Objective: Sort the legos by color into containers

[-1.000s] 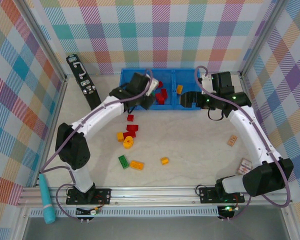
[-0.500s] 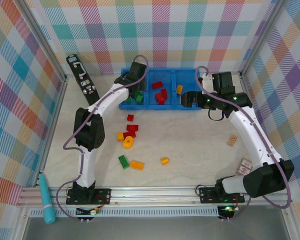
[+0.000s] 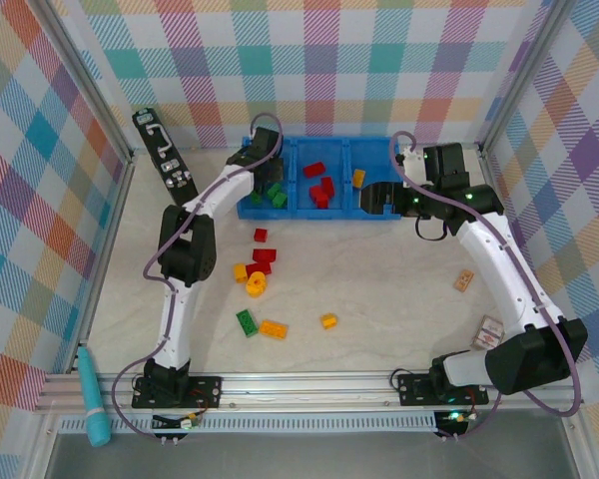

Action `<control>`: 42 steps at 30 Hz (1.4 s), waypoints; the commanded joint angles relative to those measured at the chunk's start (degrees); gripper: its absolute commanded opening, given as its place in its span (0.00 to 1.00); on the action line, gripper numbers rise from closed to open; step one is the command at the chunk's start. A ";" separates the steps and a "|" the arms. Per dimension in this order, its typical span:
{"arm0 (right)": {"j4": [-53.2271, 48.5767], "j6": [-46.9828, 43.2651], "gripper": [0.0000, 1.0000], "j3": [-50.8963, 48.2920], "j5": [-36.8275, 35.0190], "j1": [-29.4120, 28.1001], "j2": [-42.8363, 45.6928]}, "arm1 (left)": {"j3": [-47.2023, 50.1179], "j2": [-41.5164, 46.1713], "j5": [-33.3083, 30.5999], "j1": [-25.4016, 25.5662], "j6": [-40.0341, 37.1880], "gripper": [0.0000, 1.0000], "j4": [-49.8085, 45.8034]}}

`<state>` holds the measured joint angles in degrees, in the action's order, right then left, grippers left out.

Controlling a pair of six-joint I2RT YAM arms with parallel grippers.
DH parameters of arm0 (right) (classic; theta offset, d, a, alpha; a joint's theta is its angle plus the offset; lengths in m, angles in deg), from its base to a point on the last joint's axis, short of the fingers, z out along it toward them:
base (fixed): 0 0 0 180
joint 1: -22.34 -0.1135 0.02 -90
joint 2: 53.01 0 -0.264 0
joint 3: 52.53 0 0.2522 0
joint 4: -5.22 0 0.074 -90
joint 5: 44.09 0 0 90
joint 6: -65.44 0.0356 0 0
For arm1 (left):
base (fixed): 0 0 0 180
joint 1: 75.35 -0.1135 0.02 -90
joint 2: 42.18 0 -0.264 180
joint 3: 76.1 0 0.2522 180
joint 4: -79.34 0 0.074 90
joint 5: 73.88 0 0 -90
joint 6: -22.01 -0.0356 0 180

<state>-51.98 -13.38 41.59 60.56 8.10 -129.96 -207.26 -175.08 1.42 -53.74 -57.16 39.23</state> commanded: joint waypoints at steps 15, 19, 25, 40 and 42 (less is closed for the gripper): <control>0.63 0.05 0.99 -0.01 3.44 0.27 -1.18 | 18.13 36.98 -7.04 6.77 10.24 0.61 -31.78; 0.42 -0.43 0.99 -0.01 2.23 0.28 -1.27 | 35.48 48.84 -4.26 8.74 23.50 0.65 -38.09; 0.72 -0.45 0.99 -0.37 2.40 0.09 -1.55 | 58.63 62.23 3.67 13.84 40.79 0.68 -33.65; 1.78 -1.45 0.99 -3.51 -0.06 -0.17 3.14 | 70.23 55.22 5.67 26.95 50.07 0.68 -22.16; 1.52 -1.43 0.99 -3.37 -0.15 -0.24 3.43 | 69.94 53.74 4.91 27.68 50.49 0.67 -22.46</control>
<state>-51.39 -13.44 38.60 60.87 8.08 -128.19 -137.19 -119.96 7.52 -27.34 -8.76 16.61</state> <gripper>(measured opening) 0.988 0.676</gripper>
